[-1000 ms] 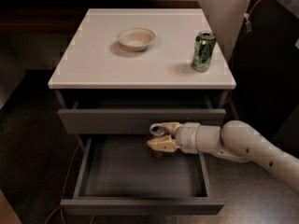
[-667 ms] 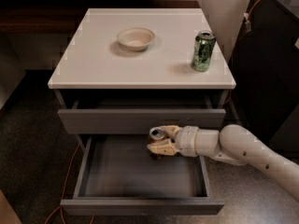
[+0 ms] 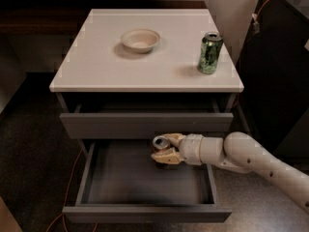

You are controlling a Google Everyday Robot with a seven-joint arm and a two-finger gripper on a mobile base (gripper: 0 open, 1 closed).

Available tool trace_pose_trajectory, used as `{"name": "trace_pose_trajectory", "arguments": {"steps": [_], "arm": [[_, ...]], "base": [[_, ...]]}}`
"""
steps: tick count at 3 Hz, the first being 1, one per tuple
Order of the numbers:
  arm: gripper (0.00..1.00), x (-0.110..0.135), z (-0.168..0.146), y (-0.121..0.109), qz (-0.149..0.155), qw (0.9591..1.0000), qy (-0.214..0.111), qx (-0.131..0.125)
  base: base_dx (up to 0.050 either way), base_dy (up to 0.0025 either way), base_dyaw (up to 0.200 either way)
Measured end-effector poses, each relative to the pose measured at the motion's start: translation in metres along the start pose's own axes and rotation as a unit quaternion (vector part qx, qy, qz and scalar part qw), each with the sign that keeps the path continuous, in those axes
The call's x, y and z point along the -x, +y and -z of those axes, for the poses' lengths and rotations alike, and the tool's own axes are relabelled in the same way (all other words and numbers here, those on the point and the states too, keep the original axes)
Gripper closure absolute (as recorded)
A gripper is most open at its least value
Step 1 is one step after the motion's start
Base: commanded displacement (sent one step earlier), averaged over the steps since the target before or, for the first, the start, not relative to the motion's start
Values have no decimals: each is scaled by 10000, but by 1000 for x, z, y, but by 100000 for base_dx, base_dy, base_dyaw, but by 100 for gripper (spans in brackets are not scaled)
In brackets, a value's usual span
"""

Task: Place orange can into middle drawer

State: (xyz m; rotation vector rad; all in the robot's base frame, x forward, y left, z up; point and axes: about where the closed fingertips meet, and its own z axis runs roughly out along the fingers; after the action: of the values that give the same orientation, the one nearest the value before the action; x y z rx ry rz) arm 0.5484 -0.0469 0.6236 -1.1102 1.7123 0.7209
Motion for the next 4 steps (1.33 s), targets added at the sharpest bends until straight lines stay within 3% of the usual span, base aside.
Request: {"name": "trace_pose_trajectory", "arguments": {"steps": [1, 2, 4], "arm": [[100, -11, -8, 6, -91, 9998, -112, 128], [100, -36, -35, 29, -115, 9983, -349, 452], [100, -75, -85, 62, -31, 9948, -478, 904]], "base": [[0, 0, 0], [0, 0, 0], [0, 0, 0]]}}
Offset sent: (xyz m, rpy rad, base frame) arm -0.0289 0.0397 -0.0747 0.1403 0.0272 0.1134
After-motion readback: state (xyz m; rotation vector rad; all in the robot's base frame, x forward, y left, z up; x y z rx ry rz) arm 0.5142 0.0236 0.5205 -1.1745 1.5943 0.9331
